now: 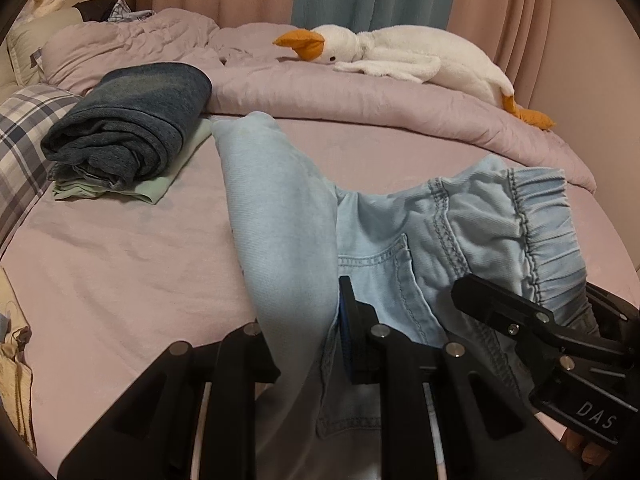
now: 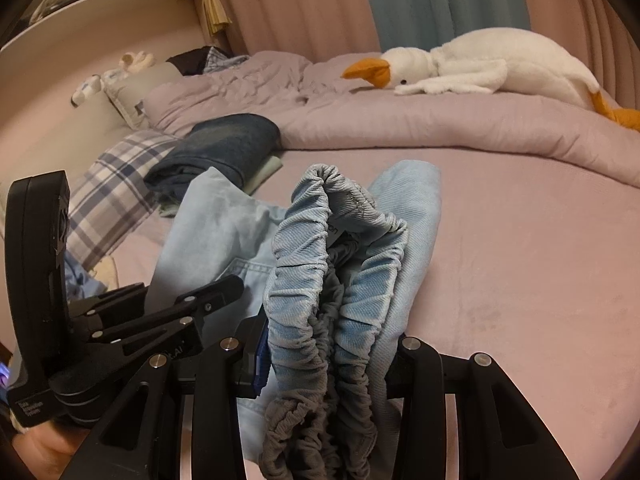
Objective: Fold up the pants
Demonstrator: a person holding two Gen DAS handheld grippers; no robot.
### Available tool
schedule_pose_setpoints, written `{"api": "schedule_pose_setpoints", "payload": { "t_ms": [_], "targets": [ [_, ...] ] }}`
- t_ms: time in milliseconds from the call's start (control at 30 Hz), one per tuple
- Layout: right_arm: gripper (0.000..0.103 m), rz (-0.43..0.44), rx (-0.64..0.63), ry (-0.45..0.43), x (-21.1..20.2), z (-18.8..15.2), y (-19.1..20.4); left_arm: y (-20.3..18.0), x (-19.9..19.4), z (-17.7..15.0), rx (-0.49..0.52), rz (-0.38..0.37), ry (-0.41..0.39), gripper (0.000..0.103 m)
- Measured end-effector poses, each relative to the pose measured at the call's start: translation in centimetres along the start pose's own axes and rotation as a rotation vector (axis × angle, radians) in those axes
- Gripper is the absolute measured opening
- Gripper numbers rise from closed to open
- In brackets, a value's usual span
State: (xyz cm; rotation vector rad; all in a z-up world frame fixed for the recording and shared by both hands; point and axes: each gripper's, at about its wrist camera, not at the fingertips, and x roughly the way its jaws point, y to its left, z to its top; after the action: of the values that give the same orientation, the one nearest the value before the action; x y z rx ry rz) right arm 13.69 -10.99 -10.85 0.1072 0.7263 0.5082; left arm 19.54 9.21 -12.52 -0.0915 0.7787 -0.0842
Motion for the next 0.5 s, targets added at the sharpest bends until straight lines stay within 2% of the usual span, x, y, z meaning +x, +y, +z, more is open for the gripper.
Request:
{"api": "schedule_pose_setpoints", "payload": {
  "t_ms": [500],
  "targets": [
    [0.041,0.005,0.029,0.045,1.9,0.3,-1.0,-0.6,2.5,0.2,0.028,0.025,0.038,0.019]
  ]
}}
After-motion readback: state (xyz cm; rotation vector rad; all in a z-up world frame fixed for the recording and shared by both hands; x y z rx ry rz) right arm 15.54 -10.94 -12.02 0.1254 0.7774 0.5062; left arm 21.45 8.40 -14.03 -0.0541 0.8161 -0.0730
